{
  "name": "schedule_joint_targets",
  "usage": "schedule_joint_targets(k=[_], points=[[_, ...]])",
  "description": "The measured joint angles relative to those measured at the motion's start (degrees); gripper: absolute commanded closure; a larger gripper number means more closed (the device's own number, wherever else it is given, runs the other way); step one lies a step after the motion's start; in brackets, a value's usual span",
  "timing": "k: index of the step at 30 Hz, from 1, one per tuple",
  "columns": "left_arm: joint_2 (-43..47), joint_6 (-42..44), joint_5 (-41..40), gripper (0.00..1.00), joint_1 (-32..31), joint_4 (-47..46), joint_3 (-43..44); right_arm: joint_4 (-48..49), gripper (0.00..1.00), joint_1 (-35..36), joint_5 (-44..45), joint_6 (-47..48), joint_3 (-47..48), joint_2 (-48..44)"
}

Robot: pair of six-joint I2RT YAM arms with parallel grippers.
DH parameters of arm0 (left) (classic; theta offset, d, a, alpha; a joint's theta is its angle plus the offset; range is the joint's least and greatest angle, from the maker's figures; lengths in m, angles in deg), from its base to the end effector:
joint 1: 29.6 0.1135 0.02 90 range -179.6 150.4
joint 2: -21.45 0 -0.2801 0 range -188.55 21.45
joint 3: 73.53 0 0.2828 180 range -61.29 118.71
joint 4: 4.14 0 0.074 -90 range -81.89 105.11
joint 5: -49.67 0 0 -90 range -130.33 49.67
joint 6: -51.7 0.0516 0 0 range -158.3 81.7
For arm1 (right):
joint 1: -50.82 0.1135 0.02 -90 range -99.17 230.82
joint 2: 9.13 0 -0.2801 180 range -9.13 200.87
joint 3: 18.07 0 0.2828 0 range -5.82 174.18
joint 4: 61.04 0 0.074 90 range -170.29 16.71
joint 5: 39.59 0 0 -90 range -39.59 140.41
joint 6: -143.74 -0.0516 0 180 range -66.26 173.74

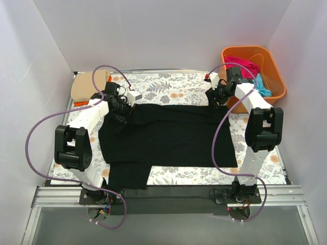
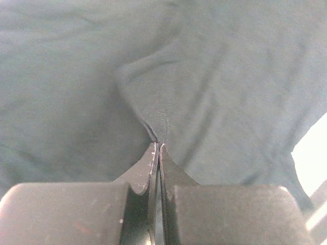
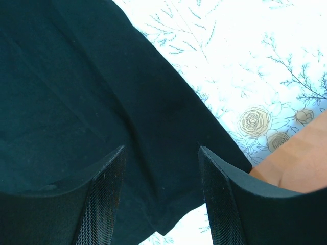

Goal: Fold and stack the t-shirts
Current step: Fold the tshirt

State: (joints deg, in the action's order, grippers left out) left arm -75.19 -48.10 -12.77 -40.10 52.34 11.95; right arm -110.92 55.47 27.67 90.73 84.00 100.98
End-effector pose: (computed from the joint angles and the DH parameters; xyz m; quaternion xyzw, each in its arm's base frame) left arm 0.3648 -0.0919 0.2262 0.0520 0.9525 -0.2632 0.1442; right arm 0.4578 0.0572 0.2339 -0.3858 0.8613 0.1065 0.3129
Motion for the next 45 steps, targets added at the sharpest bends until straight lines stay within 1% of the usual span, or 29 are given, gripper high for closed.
schedule_joint_targets(k=[5, 14, 27, 31, 34, 36, 39, 42, 45], points=[[1.51, 1.73, 3.02, 1.00, -1.46, 4.37, -1.55, -0.02, 0.44, 0.26, -0.13, -0.20, 0.00, 0.00], [1.51, 2.43, 5.22, 1.00, -3.78, 9.62, -1.62, -0.11, 0.44, 0.35, -0.22, -0.22, 0.00, 0.02], [1.22, 2.23, 4.79, 1.00, -4.81, 10.58, -1.75, -1.05, 0.44, 1.01, -0.15, -0.17, 0.00, 1.22], [0.87, 1.25, 4.28, 0.82, -5.75, 9.33, -2.97, -1.33, 0.45, 1.16, 0.79, -0.09, 0.00, 1.81], [-0.17, 0.48, 4.11, 0.76, -5.88, 9.18, -3.28, -1.33, 0.47, 1.36, 2.97, 0.28, 0.00, 3.02], [-0.59, 0.48, 4.15, 0.69, -5.88, 9.22, -3.30, -1.33, 0.49, 1.40, 4.94, 0.63, 0.00, 4.33], [-0.63, 0.61, 4.42, 0.65, -5.66, 9.44, -3.08, -1.38, 0.52, 1.40, 7.54, 0.81, -0.04, 6.27], [-0.81, 0.26, 4.09, 0.66, -5.42, 9.01, -2.36, -1.36, 0.58, 1.44, 9.60, 1.01, -0.15, 7.54], [-1.90, -0.92, 2.71, 0.67, -4.90, 6.05, -1.81, -1.27, 0.59, 1.66, 12.39, 1.64, -0.83, 8.66]])
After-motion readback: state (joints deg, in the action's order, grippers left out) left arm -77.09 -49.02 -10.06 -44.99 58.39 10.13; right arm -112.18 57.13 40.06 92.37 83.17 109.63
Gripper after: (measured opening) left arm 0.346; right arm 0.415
